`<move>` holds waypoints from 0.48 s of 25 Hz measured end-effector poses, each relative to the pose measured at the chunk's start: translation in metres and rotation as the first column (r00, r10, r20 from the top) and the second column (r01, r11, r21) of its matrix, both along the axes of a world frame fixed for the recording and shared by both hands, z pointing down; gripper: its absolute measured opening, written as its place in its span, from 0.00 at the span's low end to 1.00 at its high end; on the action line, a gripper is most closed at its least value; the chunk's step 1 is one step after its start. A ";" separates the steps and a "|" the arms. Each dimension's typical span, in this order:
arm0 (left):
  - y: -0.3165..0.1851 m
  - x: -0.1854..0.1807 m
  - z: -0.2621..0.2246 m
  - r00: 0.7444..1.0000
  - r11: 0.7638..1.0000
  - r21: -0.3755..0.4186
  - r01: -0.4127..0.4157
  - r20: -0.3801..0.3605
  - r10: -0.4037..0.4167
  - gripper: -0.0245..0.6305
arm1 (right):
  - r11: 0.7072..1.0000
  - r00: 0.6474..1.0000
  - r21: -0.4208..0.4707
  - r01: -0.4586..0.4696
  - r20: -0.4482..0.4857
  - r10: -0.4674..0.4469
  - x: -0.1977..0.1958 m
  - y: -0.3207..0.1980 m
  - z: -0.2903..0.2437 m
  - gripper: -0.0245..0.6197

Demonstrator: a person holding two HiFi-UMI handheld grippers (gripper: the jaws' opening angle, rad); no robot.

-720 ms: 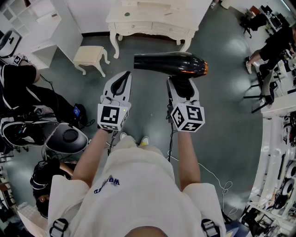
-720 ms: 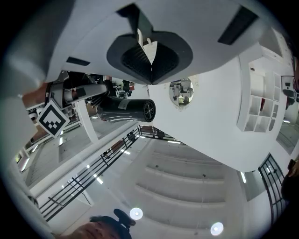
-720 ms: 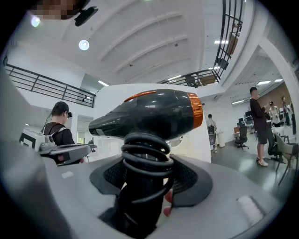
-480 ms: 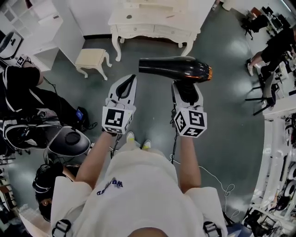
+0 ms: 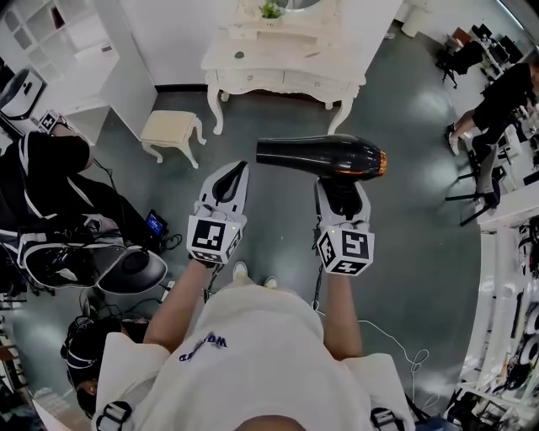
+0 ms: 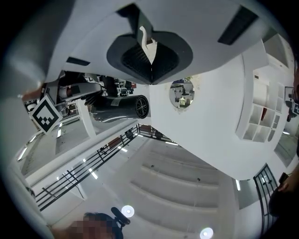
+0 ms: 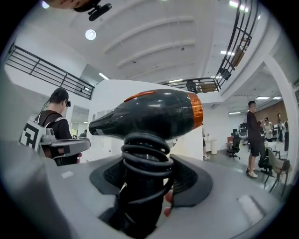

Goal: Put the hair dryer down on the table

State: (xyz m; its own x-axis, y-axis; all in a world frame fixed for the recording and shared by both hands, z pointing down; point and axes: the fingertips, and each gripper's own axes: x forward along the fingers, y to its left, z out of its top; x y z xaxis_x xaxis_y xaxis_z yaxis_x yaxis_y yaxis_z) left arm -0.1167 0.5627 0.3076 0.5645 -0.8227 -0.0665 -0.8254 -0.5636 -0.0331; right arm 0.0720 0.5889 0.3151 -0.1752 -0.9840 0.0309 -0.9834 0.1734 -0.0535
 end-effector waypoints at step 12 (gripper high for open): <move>-0.035 -0.032 0.010 0.999 1.000 -0.017 0.009 -0.049 -0.010 0.05 | 0.999 0.999 0.004 -0.040 0.018 0.039 -0.018 -0.028 0.000 0.47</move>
